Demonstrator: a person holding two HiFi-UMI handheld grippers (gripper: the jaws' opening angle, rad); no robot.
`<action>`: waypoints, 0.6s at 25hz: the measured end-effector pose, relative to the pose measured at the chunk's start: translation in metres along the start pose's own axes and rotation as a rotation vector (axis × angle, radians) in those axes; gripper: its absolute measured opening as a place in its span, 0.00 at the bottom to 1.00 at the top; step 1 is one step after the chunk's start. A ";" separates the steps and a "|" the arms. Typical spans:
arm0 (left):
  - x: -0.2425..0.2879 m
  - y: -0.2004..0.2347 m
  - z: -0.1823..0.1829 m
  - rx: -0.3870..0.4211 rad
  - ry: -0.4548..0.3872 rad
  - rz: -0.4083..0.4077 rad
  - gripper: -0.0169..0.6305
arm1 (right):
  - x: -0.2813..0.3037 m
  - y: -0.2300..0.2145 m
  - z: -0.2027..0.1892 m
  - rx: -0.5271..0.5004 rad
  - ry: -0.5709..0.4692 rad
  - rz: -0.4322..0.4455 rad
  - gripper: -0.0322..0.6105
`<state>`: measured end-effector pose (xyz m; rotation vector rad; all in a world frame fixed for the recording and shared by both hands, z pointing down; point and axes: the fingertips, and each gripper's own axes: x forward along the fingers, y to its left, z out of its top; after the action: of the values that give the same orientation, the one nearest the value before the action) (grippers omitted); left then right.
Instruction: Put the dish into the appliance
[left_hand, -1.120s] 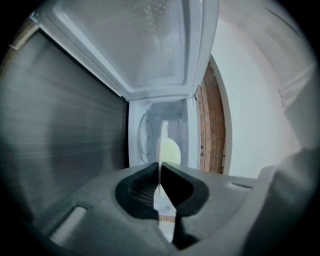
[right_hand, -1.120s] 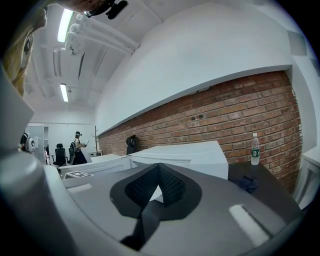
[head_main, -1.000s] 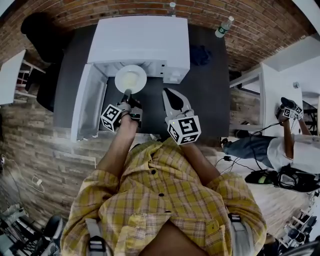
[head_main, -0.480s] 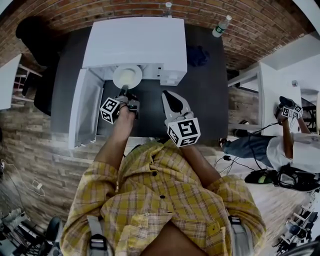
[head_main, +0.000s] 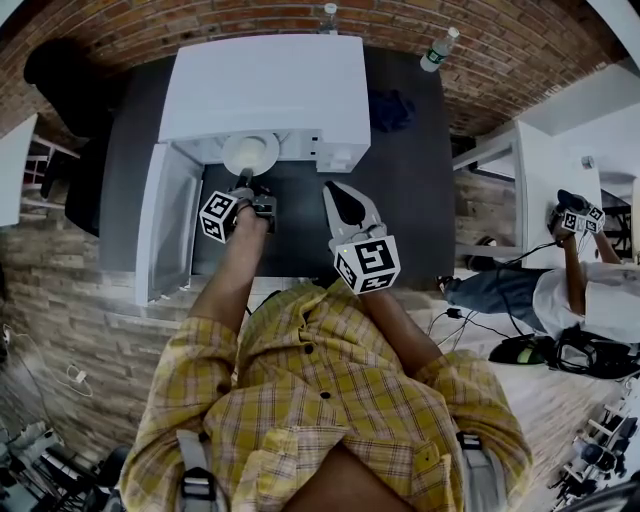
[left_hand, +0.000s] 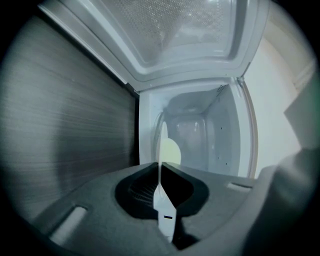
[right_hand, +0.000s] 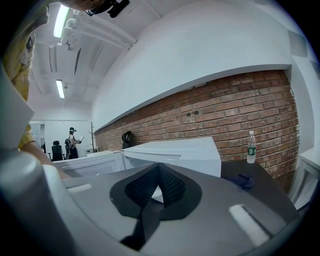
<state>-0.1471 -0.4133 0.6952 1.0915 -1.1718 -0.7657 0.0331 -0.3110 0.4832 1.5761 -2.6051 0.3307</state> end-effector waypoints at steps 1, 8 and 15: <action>0.001 0.001 0.000 -0.002 -0.002 0.000 0.05 | 0.001 0.001 0.000 -0.001 0.000 0.003 0.05; 0.012 0.002 0.001 0.011 -0.021 -0.002 0.04 | 0.003 0.009 -0.002 -0.006 0.007 0.021 0.05; 0.026 0.002 0.005 -0.011 -0.050 -0.053 0.04 | 0.004 0.006 -0.004 -0.018 0.017 0.016 0.05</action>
<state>-0.1458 -0.4377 0.7061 1.1038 -1.1829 -0.8440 0.0256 -0.3106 0.4864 1.5410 -2.6021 0.3187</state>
